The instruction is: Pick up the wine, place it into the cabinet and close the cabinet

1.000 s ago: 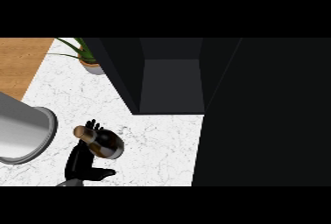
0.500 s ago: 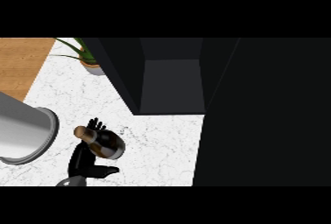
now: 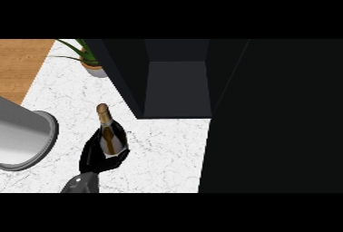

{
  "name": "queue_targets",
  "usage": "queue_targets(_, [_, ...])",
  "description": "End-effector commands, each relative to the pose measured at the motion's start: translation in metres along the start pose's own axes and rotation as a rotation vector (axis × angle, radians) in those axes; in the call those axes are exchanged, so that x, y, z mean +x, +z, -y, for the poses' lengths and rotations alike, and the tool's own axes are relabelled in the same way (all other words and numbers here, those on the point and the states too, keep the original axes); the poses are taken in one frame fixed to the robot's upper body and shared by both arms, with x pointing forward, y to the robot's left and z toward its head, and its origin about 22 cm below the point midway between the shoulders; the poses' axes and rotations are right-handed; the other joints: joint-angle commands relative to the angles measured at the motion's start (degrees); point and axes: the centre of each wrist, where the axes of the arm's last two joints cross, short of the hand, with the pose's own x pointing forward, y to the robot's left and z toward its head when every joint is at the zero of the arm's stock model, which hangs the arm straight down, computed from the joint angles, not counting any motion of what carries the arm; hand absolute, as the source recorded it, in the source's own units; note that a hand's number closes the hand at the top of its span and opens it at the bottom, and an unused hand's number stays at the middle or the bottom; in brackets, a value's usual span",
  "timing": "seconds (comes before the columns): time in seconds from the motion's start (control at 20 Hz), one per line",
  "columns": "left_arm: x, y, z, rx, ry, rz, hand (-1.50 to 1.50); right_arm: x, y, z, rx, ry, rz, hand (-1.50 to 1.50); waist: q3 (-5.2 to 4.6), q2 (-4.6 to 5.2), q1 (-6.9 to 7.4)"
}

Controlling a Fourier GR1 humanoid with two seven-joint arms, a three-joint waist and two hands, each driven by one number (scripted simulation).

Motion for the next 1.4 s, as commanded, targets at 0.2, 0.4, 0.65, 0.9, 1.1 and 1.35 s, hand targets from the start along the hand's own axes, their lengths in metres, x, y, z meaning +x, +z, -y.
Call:
queue_targets(0.2, [0.006,-0.019,0.013,-0.075,0.102,0.007,1.50,-0.002,0.014,0.008,0.014,-0.013,0.003,-1.50,-0.41,0.15,0.17])
queue_targets(0.4, [0.008,-0.009,-0.016,0.045,0.137,0.009,1.50,0.002,0.005,0.002,0.003,-0.032,0.017,-1.50,-0.49,0.32,-0.02])
queue_targets(0.65, [0.010,-0.002,-0.021,0.183,0.141,0.023,1.50,0.005,0.018,0.009,0.008,-0.010,0.014,-1.50,-0.43,0.18,0.15])
queue_targets(0.9, [0.026,-0.012,-0.022,0.138,0.137,0.076,1.50,-0.005,0.016,0.021,-0.001,-0.016,0.031,-1.50,-0.40,0.14,0.32])
queue_targets(1.1, [0.024,-0.015,-0.008,0.095,0.184,0.055,1.50,0.001,0.010,0.007,0.035,-0.018,0.008,-1.50,-0.42,0.11,0.40])
queue_targets(1.35, [0.046,-0.023,0.018,0.030,0.170,0.055,1.50,0.001,0.008,0.007,-0.007,-0.008,0.024,-1.50,-0.36,-0.06,0.81])
